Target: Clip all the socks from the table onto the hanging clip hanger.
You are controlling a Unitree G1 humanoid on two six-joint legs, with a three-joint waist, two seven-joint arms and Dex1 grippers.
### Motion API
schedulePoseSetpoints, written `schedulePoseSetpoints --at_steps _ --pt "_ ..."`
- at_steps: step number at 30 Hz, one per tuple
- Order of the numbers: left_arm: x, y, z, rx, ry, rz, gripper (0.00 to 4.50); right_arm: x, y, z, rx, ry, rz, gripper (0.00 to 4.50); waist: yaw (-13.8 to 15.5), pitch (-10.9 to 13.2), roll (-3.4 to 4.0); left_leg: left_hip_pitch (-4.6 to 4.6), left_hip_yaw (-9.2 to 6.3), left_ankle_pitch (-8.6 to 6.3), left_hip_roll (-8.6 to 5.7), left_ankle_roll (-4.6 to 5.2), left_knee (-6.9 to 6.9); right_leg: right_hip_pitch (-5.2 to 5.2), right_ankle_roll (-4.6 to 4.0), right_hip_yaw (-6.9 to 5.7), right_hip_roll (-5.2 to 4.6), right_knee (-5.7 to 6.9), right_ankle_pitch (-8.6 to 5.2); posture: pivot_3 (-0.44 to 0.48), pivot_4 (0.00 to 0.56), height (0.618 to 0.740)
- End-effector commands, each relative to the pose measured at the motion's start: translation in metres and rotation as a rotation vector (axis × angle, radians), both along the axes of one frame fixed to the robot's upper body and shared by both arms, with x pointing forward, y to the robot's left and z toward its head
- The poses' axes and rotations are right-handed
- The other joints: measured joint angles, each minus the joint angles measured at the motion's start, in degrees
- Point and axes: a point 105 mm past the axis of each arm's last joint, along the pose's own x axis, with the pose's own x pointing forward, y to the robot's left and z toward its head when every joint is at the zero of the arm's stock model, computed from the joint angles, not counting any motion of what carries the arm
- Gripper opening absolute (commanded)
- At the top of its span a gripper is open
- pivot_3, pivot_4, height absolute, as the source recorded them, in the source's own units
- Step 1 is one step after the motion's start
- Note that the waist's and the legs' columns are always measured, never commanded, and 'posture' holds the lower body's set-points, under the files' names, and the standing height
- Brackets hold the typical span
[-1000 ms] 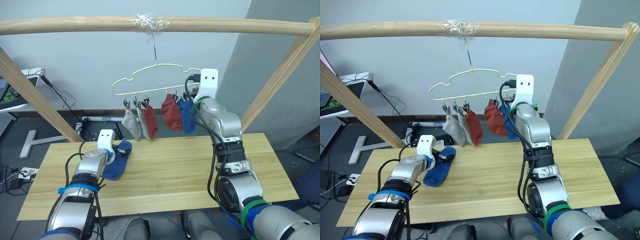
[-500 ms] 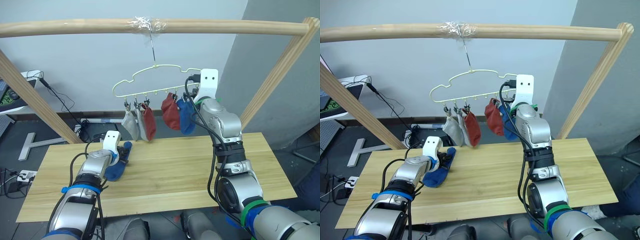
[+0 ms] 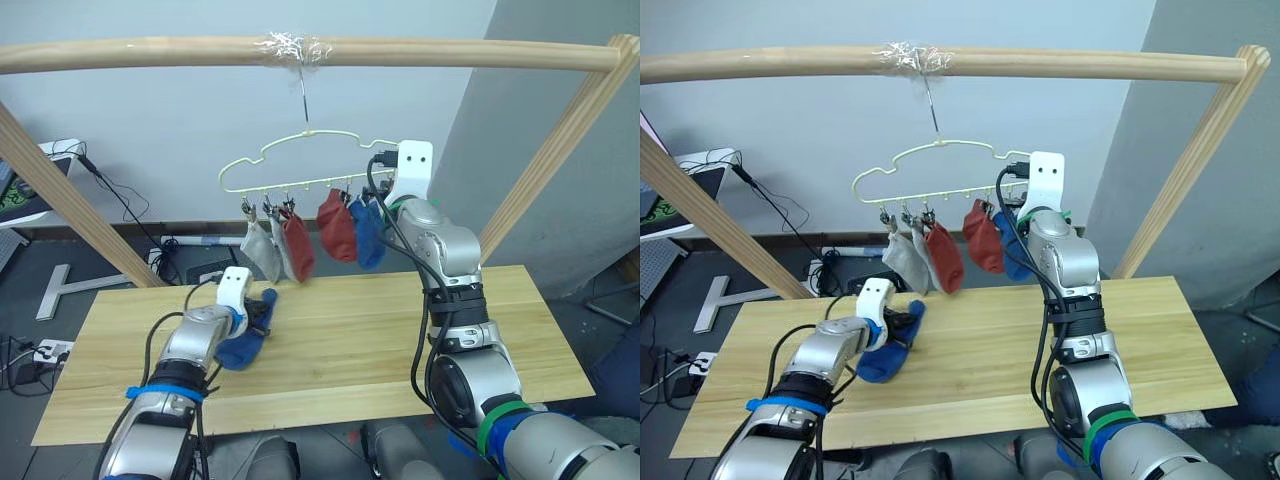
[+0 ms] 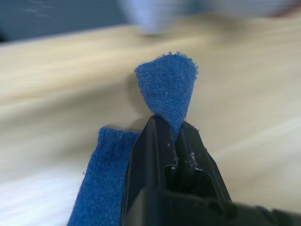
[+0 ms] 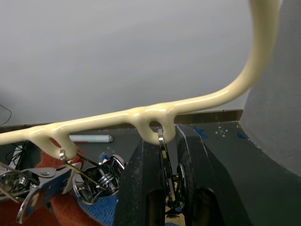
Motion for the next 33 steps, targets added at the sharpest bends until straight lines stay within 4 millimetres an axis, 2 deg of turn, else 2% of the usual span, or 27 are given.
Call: schedulePoseSetpoints --at_steps 1,7,12,23,33 --pt "0.007 -0.034 0.054 -0.149 -0.136 -0.11 0.02 -0.003 0.001 0.024 0.051 -0.057 0.009 0.06 -0.01 0.0 0.0 0.0 -0.02 0.0 0.01 0.0 0.0 0.0 0.0 -0.02 0.0 0.0 0.0 -0.136 0.139 0.74" --pt "0.007 -0.076 0.104 -0.249 -0.264 -0.251 0.02 -0.005 0.001 0.032 0.102 -0.043 0.013 0.06 -0.2 0.0 0.0 0.03 0.0 0.0 0.01 0.0 -0.02 0.01 0.0 0.01 0.04 0.0 0.0 -0.146 0.14 0.74" --pt "0.013 -0.097 0.123 -0.292 -0.313 -0.289 0.02 -0.006 0.001 0.037 0.157 -0.024 0.016 0.06 -0.36 0.0 0.0 0.03 0.02 0.0 -0.01 0.01 -0.02 0.0 0.0 0.02 0.05 -0.03 0.0 -0.162 0.142 0.74" --pt "0.031 -0.146 0.14 -0.334 -0.354 -0.362 0.02 -0.007 0.002 0.043 0.2 -0.012 0.019 0.06 -0.57 0.01 0.01 -0.05 0.05 -0.01 -0.02 0.01 -0.06 0.01 0.0 0.04 0.05 -0.32 0.0 -0.185 0.141 0.74" --pt "0.046 -0.161 0.146 -0.354 -0.382 -0.35 0.02 -0.008 0.004 0.042 0.198 -0.009 0.026 0.06 -1.29 0.01 0.0 -0.1 0.06 -0.01 -0.01 0.02 -0.1 0.01 0.01 0.04 0.05 -0.45 0.0 -0.191 0.142 0.74"
